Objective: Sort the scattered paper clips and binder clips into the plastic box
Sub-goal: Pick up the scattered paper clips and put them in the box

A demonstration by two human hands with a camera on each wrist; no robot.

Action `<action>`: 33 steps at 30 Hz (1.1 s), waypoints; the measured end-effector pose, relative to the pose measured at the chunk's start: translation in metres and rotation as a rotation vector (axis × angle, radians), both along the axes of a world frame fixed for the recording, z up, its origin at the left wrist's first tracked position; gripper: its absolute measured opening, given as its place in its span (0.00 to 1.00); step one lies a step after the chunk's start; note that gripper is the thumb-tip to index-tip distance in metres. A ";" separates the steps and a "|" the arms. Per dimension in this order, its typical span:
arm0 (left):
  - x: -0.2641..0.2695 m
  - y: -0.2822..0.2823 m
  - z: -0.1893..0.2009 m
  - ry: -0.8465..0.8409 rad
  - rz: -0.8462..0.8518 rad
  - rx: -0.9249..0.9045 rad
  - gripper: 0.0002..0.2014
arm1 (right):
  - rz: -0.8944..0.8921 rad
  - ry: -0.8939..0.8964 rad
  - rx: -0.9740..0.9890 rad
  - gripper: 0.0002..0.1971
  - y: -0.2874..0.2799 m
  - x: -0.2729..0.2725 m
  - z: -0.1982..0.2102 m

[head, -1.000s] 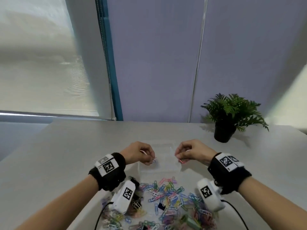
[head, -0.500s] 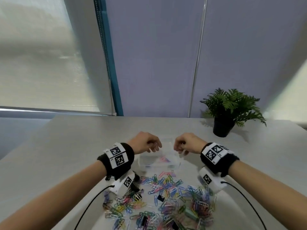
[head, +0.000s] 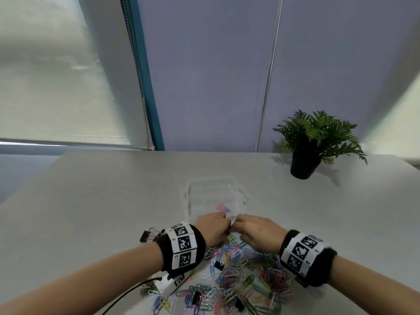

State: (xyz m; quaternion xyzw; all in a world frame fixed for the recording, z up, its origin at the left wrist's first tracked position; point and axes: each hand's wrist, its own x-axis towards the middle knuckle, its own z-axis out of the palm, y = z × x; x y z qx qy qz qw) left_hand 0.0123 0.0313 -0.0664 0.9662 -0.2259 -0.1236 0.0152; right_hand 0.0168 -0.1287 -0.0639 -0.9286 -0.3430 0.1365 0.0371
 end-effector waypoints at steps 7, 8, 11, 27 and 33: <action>-0.003 -0.013 0.001 0.070 0.046 -0.049 0.12 | -0.099 -0.166 -0.065 0.08 -0.001 0.002 -0.004; -0.002 -0.014 0.002 0.096 0.042 -0.047 0.12 | -0.102 -0.182 -0.053 0.09 -0.004 0.002 -0.005; -0.002 -0.015 0.003 0.133 0.031 -0.046 0.12 | -0.068 -0.142 0.028 0.08 -0.004 -0.005 -0.003; -0.011 0.018 0.027 0.329 0.050 -0.411 0.07 | -0.245 0.325 0.437 0.07 -0.023 -0.008 0.008; 0.001 0.039 0.046 0.504 0.138 -0.750 0.06 | -0.323 0.475 0.711 0.07 -0.025 0.000 0.023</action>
